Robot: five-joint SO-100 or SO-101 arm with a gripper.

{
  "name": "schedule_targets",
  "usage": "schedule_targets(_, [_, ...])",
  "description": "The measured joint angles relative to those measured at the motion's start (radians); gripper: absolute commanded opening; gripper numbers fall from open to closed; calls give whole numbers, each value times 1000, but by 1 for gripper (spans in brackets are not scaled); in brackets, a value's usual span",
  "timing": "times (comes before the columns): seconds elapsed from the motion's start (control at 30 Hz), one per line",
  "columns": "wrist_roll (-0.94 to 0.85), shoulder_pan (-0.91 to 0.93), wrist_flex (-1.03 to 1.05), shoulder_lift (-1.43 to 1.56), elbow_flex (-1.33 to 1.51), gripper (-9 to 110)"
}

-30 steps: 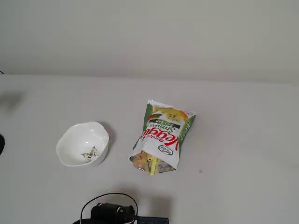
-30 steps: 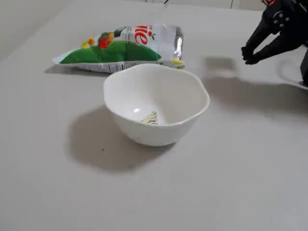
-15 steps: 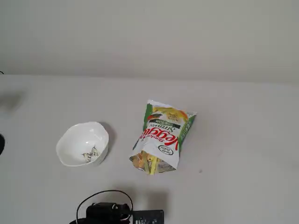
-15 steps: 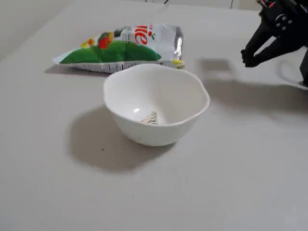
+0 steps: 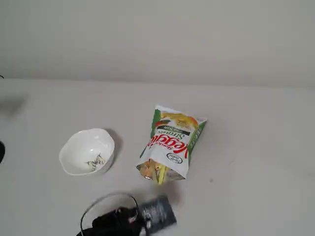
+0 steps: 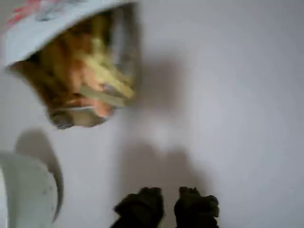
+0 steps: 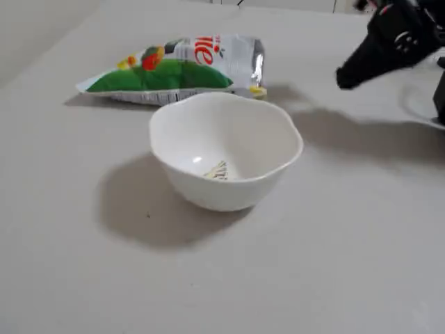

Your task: Pick up veggie straw from inside of open veggie straw packet and place it inside the bowl on the left side of the veggie straw packet

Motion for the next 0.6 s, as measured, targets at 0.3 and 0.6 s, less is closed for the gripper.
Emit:
schedule_targets(0.3, [-426, 23, -445, -385, -83, 18])
schedule_targets(0.6, [-509, 29, -649, -985, -374, 18])
